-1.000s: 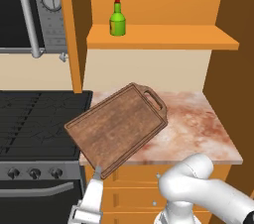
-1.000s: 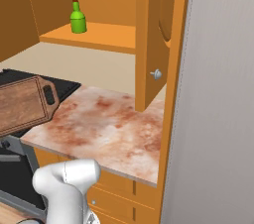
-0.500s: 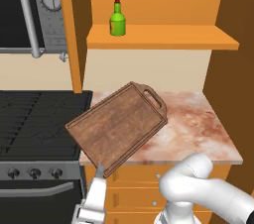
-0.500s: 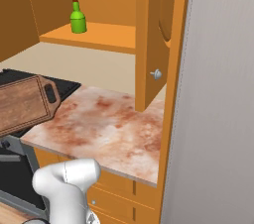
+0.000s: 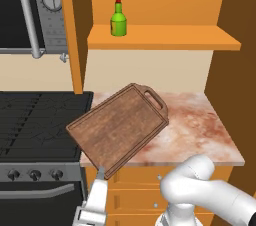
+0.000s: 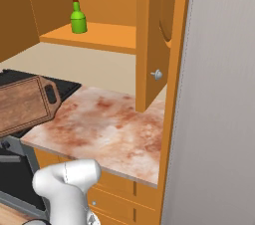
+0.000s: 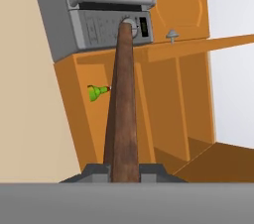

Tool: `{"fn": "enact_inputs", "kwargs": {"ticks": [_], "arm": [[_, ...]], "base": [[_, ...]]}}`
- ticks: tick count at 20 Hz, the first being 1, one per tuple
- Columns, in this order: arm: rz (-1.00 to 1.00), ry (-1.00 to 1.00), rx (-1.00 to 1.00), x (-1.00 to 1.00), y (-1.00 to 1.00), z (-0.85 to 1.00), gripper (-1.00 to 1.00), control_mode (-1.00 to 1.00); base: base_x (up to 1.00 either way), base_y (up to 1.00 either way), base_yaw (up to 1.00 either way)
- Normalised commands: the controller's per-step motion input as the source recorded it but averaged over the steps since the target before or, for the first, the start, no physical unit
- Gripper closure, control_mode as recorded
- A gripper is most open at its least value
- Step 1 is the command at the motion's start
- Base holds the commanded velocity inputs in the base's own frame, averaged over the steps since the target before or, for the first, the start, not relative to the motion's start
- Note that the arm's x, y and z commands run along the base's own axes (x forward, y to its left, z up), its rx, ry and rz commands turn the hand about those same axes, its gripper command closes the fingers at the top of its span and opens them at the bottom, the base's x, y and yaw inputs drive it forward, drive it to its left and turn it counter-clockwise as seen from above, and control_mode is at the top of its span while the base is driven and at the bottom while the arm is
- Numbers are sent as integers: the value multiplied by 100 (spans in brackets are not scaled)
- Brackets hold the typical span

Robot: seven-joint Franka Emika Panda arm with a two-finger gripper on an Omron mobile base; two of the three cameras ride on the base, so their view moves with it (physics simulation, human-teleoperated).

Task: Move the cutting board and knife to the sink. Then move spray from the cabinet to the counter.

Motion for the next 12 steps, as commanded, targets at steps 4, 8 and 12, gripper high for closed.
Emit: {"fn": "enact_inputs", "kwargs": {"ticks": [4,8,12], "arm": [[0,0,0,-5,0,0,100,-100],[0,0,0,0,0,0,100,100],[0,0,0,0,0,0,100,100]], "base": [[0,0,0],[-73,8,18],[-81,16,39]]}}
